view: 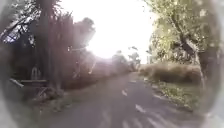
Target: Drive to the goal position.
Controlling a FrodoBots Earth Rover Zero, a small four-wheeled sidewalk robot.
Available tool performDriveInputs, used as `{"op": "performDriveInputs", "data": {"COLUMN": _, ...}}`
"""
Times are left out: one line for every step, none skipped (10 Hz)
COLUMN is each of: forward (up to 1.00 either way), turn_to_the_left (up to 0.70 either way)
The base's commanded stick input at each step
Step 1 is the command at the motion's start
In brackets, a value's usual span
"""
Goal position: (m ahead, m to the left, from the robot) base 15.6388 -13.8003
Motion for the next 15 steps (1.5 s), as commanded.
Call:
{"op": "performDriveInputs", "data": {"forward": 0.50, "turn_to_the_left": -0.50}}
{"op": "performDriveInputs", "data": {"forward": 0.50, "turn_to_the_left": -0.50}}
{"op": "performDriveInputs", "data": {"forward": 0.50, "turn_to_the_left": -0.50}}
{"op": "performDriveInputs", "data": {"forward": 0.50, "turn_to_the_left": -0.50}}
{"op": "performDriveInputs", "data": {"forward": 0.50, "turn_to_the_left": -0.50}}
{"op": "performDriveInputs", "data": {"forward": 0.50, "turn_to_the_left": -0.29}}
{"op": "performDriveInputs", "data": {"forward": 0.50, "turn_to_the_left": 0.00}}
{"op": "performDriveInputs", "data": {"forward": 0.50, "turn_to_the_left": 0.00}}
{"op": "performDriveInputs", "data": {"forward": 0.50, "turn_to_the_left": 0.00}}
{"op": "performDriveInputs", "data": {"forward": 0.50, "turn_to_the_left": 0.00}}
{"op": "performDriveInputs", "data": {"forward": 0.50, "turn_to_the_left": 0.00}}
{"op": "performDriveInputs", "data": {"forward": 0.50, "turn_to_the_left": 0.00}}
{"op": "performDriveInputs", "data": {"forward": 0.50, "turn_to_the_left": 0.00}}
{"op": "performDriveInputs", "data": {"forward": 0.50, "turn_to_the_left": 0.00}}
{"op": "performDriveInputs", "data": {"forward": 0.50, "turn_to_the_left": 0.00}}
